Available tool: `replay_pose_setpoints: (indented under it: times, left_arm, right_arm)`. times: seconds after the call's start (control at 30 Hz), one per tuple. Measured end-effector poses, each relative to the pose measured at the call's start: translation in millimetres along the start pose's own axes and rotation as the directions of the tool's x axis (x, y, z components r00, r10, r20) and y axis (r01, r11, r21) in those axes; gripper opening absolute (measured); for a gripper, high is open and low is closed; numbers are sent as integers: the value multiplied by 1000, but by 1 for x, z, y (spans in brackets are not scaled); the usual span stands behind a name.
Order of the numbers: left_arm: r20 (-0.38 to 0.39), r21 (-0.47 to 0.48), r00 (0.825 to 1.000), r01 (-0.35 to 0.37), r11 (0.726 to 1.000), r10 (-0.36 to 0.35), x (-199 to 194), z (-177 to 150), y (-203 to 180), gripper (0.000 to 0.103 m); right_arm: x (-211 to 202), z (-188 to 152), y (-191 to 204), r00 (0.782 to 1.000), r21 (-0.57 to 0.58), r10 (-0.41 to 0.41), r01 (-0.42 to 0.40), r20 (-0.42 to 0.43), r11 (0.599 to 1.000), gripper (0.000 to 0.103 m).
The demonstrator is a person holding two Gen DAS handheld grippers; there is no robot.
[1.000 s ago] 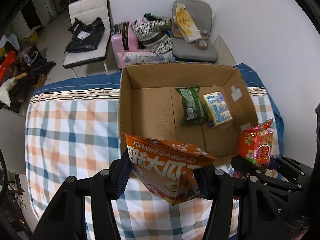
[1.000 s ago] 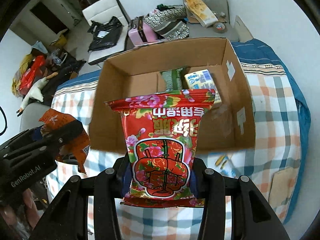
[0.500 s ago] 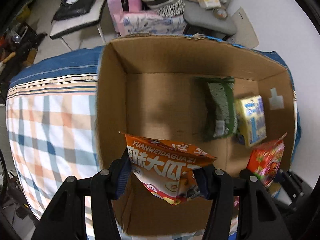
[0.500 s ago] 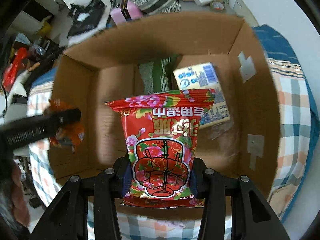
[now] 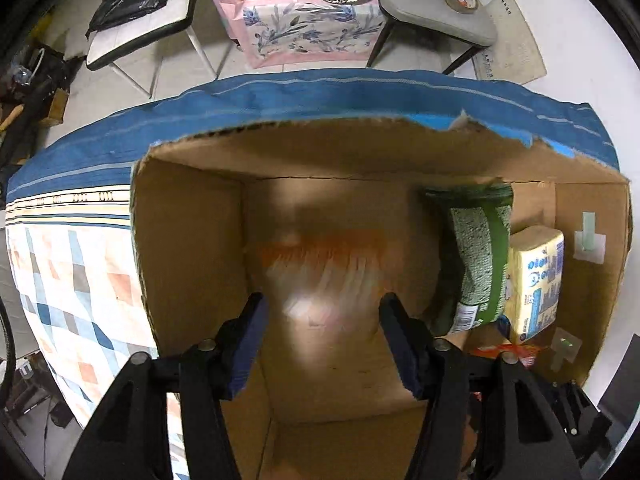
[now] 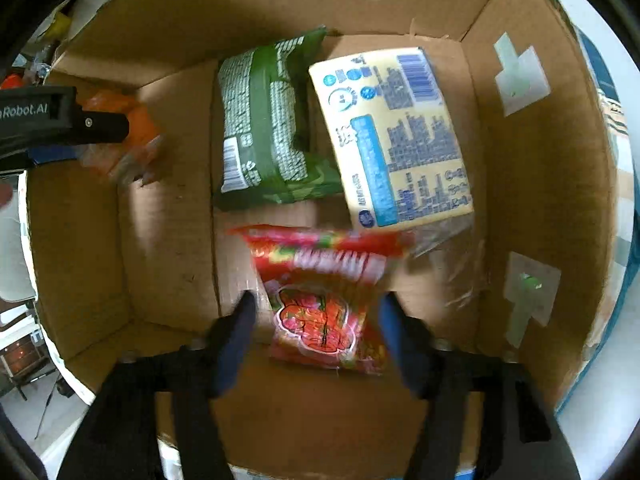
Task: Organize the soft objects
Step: 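Lift both bags over the box and open both grippers to drop them inside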
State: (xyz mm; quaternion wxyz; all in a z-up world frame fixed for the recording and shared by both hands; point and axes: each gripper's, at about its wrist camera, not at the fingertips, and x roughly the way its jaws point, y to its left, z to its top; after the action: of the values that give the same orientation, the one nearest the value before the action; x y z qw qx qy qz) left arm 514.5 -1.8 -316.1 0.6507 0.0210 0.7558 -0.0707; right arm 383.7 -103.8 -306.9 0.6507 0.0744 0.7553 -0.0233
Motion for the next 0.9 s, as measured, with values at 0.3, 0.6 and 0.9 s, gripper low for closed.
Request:
replay_pose_setpoints:
  times: [0.3,0.6,0.9]
  left_arm:
    - [47,-9,998,34,999,-34,-21,-19,0,61]
    - [174,4,984,25,1000,-25,-49,-69,3,89]
    - [322,-5,946,26,1000,-23,-84,-133,2,93]
  right_arm:
    - [-17,-6,-3,998,13,18,-18,54,1000,84]
    - [-53,-27,-4,987,12,13,-15,162,1000,103]
    - [-88,-57,-5,960,11,-32,30,280,999,103]
